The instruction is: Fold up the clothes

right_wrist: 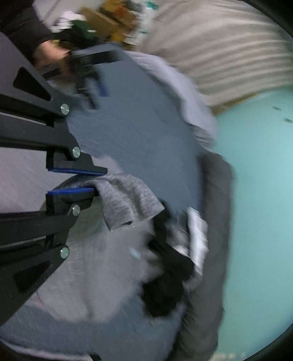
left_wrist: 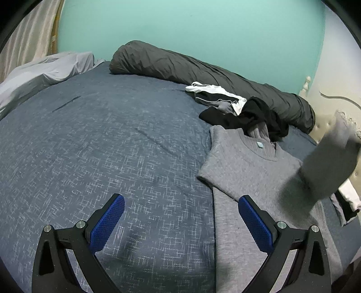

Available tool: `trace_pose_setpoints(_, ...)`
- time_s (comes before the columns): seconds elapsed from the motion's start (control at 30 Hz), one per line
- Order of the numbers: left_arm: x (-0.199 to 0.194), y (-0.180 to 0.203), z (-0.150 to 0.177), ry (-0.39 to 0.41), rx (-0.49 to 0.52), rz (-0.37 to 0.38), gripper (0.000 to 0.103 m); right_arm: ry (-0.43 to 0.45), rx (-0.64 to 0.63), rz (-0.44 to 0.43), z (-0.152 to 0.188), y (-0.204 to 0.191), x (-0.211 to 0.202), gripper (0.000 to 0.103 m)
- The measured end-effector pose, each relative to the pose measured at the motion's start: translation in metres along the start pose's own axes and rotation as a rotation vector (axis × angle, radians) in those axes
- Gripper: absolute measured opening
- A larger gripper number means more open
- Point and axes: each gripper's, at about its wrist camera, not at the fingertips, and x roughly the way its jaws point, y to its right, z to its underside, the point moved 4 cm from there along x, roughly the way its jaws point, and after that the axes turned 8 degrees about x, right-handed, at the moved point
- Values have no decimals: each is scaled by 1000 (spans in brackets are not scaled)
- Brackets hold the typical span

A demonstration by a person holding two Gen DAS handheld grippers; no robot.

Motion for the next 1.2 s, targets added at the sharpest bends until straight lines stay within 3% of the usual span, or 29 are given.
trace_pose_setpoints(0.1, -2, -3, 0, 1, -3, 3, 103, -106, -28, -11, 42, -15, 49, 8)
trace_pose_setpoints(0.33, 1, -6, 1, -12, -11, 16, 103, -170, -20, -38, 86, -20, 88, 7)
trace_pose_setpoints(0.5, 14, 19, 13, -71, 53, 72, 103, -145, 5, -10, 98, -15, 78, 7)
trace_pose_setpoints(0.93, 54, 84, 51, -254, 209, 210, 102, -106, 222, 105, 119, 81, 32, 8)
trace_pose_setpoints(1.07, 62, 92, 61, -303, 231, 221, 97, -124, 289, 89, 131, 93, 28, 8)
trace_pose_setpoints(1.17, 62, 93, 65, -326, 235, 235, 76, -146, 301, 75, 138, 87, 34, 11)
trace_pose_setpoints(1.2, 62, 95, 66, -334, 236, 247, 73, -149, 296, 74, 139, 84, 36, 11)
